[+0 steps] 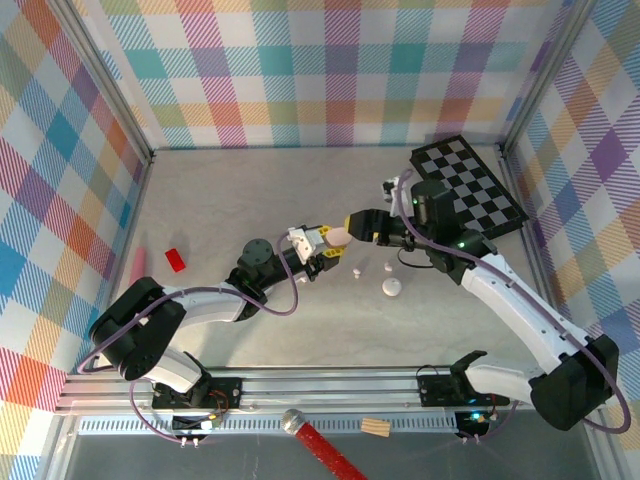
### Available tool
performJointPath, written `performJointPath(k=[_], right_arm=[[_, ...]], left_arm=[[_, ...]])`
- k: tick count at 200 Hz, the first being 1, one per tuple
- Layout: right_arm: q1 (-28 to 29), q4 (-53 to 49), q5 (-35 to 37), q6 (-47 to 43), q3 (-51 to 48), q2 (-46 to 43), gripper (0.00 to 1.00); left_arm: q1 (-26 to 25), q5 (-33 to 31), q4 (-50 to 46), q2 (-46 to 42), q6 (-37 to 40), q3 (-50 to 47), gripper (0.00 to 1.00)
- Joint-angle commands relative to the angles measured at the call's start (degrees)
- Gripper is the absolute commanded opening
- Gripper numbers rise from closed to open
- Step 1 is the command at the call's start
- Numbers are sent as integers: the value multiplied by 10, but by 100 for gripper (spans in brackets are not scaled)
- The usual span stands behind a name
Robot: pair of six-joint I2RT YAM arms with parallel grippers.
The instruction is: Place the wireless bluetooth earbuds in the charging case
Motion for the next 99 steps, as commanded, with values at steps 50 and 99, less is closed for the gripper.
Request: performJointPath(k=[50, 99], right_arm=[[-24, 310, -279, 240, -82, 72, 61], [-24, 332, -273, 248, -91, 70, 42]], left_arm=[[-8, 29, 91, 2, -55, 11, 38], [-9, 29, 93, -3, -58, 8, 38]])
